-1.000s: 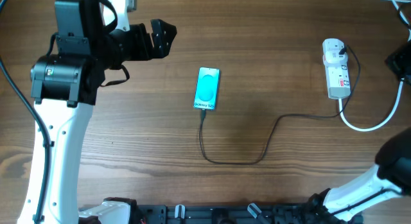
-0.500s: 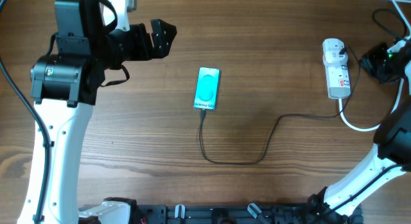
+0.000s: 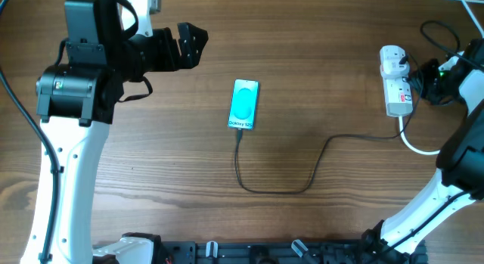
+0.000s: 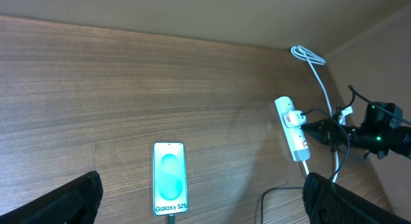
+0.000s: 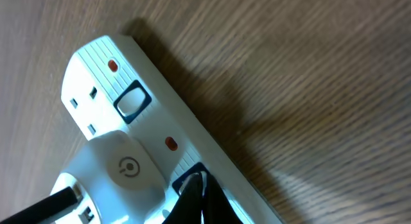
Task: Plug charger to phone and switch on socket
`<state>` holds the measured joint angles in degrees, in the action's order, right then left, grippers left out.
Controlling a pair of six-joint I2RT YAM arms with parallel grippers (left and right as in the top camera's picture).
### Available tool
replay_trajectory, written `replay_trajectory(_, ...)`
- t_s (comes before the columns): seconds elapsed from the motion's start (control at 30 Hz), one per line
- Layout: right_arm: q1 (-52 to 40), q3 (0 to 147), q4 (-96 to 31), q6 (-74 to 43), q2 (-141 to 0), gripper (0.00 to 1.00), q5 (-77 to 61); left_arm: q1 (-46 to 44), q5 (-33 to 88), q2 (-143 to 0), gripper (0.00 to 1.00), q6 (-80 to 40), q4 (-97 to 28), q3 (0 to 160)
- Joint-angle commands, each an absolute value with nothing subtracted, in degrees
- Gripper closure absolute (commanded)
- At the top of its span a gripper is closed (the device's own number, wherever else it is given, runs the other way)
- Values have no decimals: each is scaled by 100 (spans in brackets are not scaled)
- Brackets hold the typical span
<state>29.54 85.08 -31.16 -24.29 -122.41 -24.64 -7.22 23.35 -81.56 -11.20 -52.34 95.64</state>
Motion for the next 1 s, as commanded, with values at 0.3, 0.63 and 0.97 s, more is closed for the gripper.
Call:
replay_trajectory(0.3,2727,8460,-2971,-1898,-12355,96,-2569,-685,2263,-8160,0,-1070,-5221,9585)
replay_trajectory(0.63,2615,8442,-3236,-1822,-12357,96,-2506,-685,2261,-8160,0,-1070,-5221,9585)
replay_trajectory(0.97,2609,7981,-2958,-1935,-12357,96,-2510,-685,2263,-8160,0,-1070,-5221,9585)
